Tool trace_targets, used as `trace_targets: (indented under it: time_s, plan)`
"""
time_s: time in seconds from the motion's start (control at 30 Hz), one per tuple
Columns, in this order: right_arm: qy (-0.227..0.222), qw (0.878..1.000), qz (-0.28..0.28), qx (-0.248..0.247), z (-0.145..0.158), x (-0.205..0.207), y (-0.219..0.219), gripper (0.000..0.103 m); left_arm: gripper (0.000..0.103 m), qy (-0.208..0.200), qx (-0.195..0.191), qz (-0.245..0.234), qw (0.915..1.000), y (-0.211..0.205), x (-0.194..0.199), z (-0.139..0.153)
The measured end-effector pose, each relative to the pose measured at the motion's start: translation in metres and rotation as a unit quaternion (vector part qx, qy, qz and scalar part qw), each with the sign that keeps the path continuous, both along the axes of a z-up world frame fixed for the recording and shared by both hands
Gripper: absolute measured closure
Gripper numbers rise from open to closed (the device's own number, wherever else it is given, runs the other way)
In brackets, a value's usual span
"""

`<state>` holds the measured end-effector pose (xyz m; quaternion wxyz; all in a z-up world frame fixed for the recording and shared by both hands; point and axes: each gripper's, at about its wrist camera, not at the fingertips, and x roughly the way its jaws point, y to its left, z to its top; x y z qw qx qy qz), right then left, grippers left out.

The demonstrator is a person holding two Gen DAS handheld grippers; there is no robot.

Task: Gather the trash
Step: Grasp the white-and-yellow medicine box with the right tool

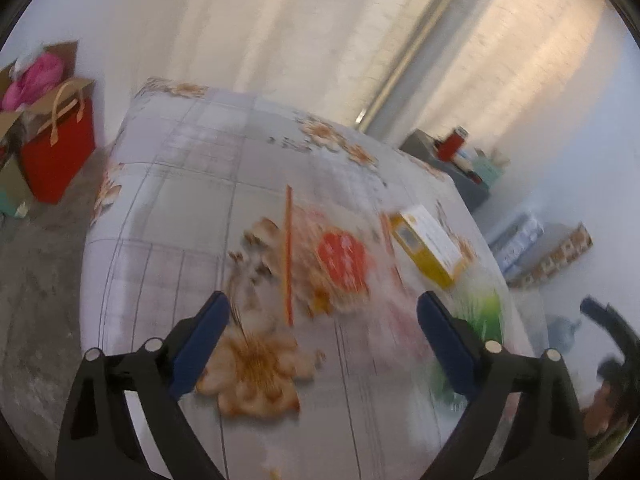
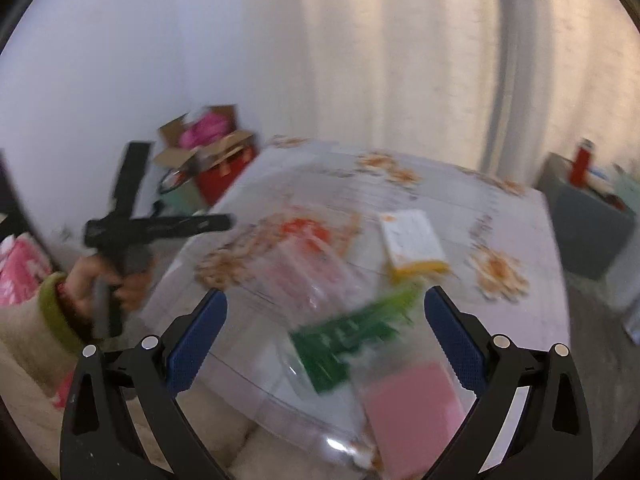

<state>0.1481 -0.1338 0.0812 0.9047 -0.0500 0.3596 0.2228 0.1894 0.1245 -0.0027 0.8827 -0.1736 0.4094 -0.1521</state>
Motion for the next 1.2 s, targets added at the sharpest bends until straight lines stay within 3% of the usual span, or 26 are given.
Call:
trace_targets:
  time_s: [0.17, 0.3, 0.47, 0.57, 0.7, 0.97, 1.2]
  plan:
    - [0.035, 0.999, 0.001, -0.017, 0.005, 0.052, 0.007, 0.008, 0.015, -0.007, -0.006, -0.014, 0.9999, -0.004, 0.018, 0.004]
    - [0.086, 0.994, -0.028, -0.068, -0.003, 0.107, 0.0, 0.008, 0.023, 0.019, 0.007, -0.027, 0.9994, -0.015, 0.029, -0.001]
    - [0.194, 0.974, -0.039, -0.109, -0.039, 0.18, -0.005, 0.008, 0.026, 0.004, -0.014, -0.062, 0.998, -0.031, 0.018, 0.003]
    - [0.234, 0.961, -0.056, -0.135, -0.065, 0.206, -0.011, 0.008, 0.026, 0.003, -0.023, -0.079, 0.9966, -0.037, 0.009, 0.004]
    - [0.295, 0.946, -0.057, -0.125, -0.094, 0.232, -0.016, 0.008, 0.027, 0.007, -0.027, -0.091, 0.9955, -0.038, 0.0, 0.002]
    - [0.325, 0.931, -0.049, -0.159, -0.12, 0.244, -0.004, 0.009, 0.028, 0.003, -0.022, -0.104, 0.9943, -0.034, -0.015, 0.003]
    - [0.327, 0.922, -0.047, -0.202, -0.139, 0.247, 0.008, 0.028, 0.029, 0.002, -0.027, -0.109, 0.9937, -0.037, -0.026, 0.004]
